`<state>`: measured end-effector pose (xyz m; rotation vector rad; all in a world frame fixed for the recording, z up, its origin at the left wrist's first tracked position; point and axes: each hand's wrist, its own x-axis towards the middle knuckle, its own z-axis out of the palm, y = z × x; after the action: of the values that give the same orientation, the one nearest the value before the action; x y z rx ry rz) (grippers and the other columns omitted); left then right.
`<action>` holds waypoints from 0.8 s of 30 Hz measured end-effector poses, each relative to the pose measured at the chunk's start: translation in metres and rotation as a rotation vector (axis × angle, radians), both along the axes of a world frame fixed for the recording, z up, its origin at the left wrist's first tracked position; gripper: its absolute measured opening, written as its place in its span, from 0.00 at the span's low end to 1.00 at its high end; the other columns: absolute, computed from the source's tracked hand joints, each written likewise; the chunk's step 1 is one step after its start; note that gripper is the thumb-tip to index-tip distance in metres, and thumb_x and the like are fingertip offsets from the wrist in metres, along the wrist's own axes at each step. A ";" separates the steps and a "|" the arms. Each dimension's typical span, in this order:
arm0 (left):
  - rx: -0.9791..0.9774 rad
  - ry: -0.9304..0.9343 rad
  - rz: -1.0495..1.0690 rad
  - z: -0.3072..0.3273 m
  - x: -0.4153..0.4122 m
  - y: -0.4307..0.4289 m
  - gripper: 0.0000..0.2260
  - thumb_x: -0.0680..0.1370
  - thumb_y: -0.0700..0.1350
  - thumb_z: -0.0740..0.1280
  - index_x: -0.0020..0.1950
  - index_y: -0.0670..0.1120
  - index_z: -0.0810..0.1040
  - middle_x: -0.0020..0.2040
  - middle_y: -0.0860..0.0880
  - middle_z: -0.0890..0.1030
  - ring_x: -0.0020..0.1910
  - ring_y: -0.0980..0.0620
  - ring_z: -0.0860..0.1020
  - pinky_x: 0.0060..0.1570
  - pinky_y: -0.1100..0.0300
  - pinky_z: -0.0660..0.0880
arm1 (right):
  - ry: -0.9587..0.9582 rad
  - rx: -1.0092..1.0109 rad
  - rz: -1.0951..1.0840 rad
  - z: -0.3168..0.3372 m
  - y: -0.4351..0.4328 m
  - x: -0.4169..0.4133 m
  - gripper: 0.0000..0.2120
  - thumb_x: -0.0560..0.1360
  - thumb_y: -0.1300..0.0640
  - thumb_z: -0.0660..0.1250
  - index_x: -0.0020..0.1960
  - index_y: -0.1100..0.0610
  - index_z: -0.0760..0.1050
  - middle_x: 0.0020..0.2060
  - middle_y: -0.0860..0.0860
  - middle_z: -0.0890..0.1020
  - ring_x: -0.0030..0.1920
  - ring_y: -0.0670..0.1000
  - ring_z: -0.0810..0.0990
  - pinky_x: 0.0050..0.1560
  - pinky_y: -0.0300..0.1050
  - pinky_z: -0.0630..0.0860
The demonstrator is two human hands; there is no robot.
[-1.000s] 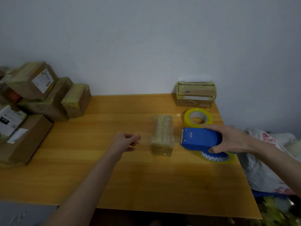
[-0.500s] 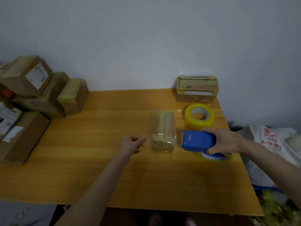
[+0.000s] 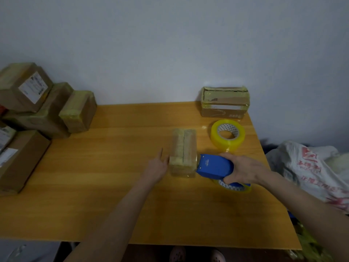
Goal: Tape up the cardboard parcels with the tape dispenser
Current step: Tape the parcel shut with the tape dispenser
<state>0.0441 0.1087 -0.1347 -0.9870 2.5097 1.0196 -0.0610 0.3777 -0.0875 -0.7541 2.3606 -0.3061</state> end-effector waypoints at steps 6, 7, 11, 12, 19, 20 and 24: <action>-0.504 0.492 -0.220 0.035 0.015 0.008 0.17 0.79 0.39 0.63 0.68 0.44 0.73 0.62 0.44 0.76 0.54 0.44 0.78 0.45 0.56 0.75 | 0.035 -0.020 0.006 -0.004 0.001 0.005 0.37 0.67 0.44 0.72 0.71 0.41 0.60 0.51 0.45 0.77 0.50 0.50 0.77 0.45 0.47 0.76; -0.545 0.621 -0.364 0.038 0.017 0.022 0.18 0.75 0.34 0.66 0.65 0.44 0.76 0.60 0.45 0.78 0.54 0.45 0.79 0.45 0.57 0.75 | 0.049 -0.018 0.019 -0.004 0.000 0.005 0.37 0.66 0.43 0.72 0.71 0.41 0.60 0.52 0.45 0.77 0.50 0.51 0.77 0.46 0.48 0.77; -0.560 0.322 -0.761 0.019 0.024 0.059 0.29 0.80 0.38 0.53 0.78 0.47 0.43 0.76 0.53 0.42 0.76 0.55 0.45 0.74 0.57 0.43 | 0.138 0.011 0.087 -0.003 0.006 0.002 0.38 0.66 0.37 0.72 0.71 0.41 0.60 0.56 0.45 0.78 0.54 0.51 0.78 0.49 0.49 0.77; -0.587 0.232 -0.779 0.013 0.026 0.057 0.29 0.81 0.39 0.51 0.76 0.48 0.36 0.75 0.53 0.36 0.75 0.55 0.39 0.74 0.57 0.36 | 0.139 0.003 0.092 -0.003 0.008 0.001 0.39 0.66 0.36 0.72 0.71 0.41 0.60 0.57 0.45 0.78 0.54 0.51 0.77 0.49 0.49 0.77; -0.646 0.109 -0.814 0.012 0.025 0.053 0.30 0.81 0.42 0.50 0.72 0.50 0.29 0.73 0.52 0.31 0.72 0.58 0.33 0.71 0.59 0.31 | 0.011 -0.122 0.031 0.005 0.038 -0.005 0.39 0.66 0.44 0.73 0.72 0.38 0.58 0.46 0.38 0.75 0.45 0.44 0.75 0.42 0.43 0.73; -0.644 0.112 -0.819 0.012 0.025 0.052 0.30 0.81 0.42 0.50 0.72 0.49 0.29 0.73 0.52 0.31 0.72 0.58 0.33 0.71 0.59 0.31 | 0.002 -0.137 0.032 0.006 0.040 -0.005 0.39 0.66 0.45 0.73 0.72 0.38 0.58 0.45 0.37 0.74 0.44 0.43 0.75 0.42 0.43 0.73; -0.639 0.121 -0.824 0.014 0.026 0.050 0.31 0.81 0.41 0.51 0.71 0.49 0.29 0.73 0.52 0.30 0.72 0.58 0.33 0.74 0.57 0.35 | -0.005 -0.124 0.065 0.006 0.051 -0.006 0.38 0.65 0.46 0.73 0.71 0.37 0.59 0.48 0.38 0.75 0.48 0.46 0.77 0.49 0.49 0.78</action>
<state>0.0698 0.1586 -0.1211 0.0797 2.9481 0.0267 -0.0672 0.4283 -0.0811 -0.8852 2.3234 -0.4292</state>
